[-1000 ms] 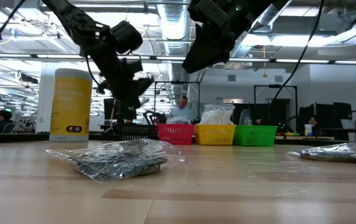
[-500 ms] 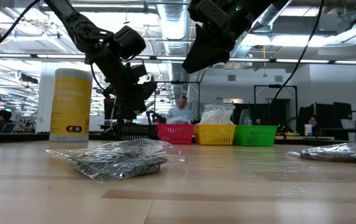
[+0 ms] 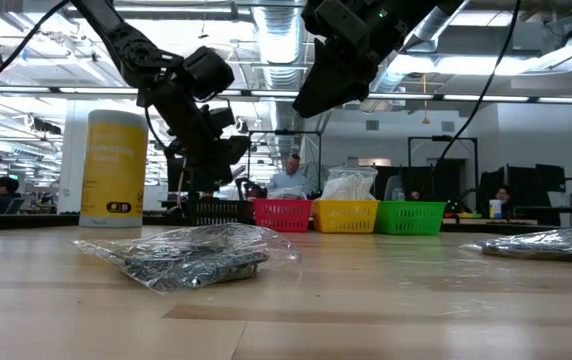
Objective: Pick & Place Travel size toiletries
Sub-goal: Put the nail cutter into the black bin, then put the hairbrush into the red bin
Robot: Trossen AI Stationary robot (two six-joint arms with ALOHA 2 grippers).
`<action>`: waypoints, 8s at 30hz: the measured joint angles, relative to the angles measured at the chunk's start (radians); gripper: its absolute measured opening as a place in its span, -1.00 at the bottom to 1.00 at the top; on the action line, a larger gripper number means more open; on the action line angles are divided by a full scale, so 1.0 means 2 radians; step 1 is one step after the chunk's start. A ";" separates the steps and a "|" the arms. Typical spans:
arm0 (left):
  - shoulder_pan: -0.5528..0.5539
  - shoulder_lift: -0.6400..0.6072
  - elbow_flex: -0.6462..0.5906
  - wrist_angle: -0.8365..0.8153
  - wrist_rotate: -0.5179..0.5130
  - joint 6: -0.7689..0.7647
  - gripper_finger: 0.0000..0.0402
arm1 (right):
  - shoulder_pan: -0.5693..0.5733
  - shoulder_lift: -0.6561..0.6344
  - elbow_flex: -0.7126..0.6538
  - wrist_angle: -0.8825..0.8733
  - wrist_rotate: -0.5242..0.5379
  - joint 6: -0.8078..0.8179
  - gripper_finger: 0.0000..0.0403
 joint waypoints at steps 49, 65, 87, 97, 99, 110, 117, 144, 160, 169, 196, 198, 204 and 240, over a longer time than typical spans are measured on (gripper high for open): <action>-0.060 0.020 0.000 0.036 0.141 0.042 -0.39 | 0.000 0.000 0.000 -0.001 0.000 0.000 -0.36; -0.216 0.020 0.000 -0.016 0.187 0.026 -0.42 | 0.002 0.000 0.000 -0.011 0.000 0.001 -0.36; -0.348 0.020 -0.001 -0.055 0.244 -0.117 -0.41 | 0.002 0.000 0.000 -0.011 -0.001 0.001 -0.36; -0.367 0.019 -0.034 -0.034 0.244 -0.157 -0.41 | 0.002 0.000 0.000 -0.011 0.000 0.001 -0.36; -0.368 0.019 -0.050 0.002 0.250 -0.163 -0.41 | 0.002 0.000 0.000 -0.011 -0.001 0.001 -0.36; -0.368 0.019 -0.091 0.078 0.282 -0.182 -0.41 | 0.002 0.000 0.000 -0.011 -0.001 0.001 -0.36; -0.368 0.019 -0.099 0.081 0.271 -0.194 -0.41 | 0.002 0.000 0.000 -0.010 -0.001 0.001 -0.36; -0.377 0.086 -0.098 0.151 0.336 -0.185 -0.76 | 0.002 0.000 0.000 -0.009 -0.001 0.005 -0.36; -0.380 0.081 -0.100 0.160 0.361 -0.153 -1.00 | 0.002 0.000 0.000 -0.010 -0.001 0.005 -0.36; -0.384 0.007 -0.100 0.157 0.353 -0.132 -1.00 | 0.002 0.000 0.000 -0.010 -0.001 0.005 -0.36; -0.369 -0.153 -0.098 0.065 0.200 -0.025 -1.00 | 0.050 0.008 0.000 0.096 -0.054 -0.026 -0.36; -0.363 -0.153 -0.096 0.066 0.194 -0.024 -1.00 | 0.053 0.019 -0.001 0.099 -0.054 -0.028 -0.36; -0.350 -0.153 -0.086 0.067 0.188 0.000 -1.00 | 0.056 0.059 0.007 0.122 -0.078 -0.065 -0.36; -0.355 -0.145 -0.148 -0.044 0.183 -0.119 -0.64 | 0.026 0.148 0.025 0.105 -0.082 -0.053 -0.36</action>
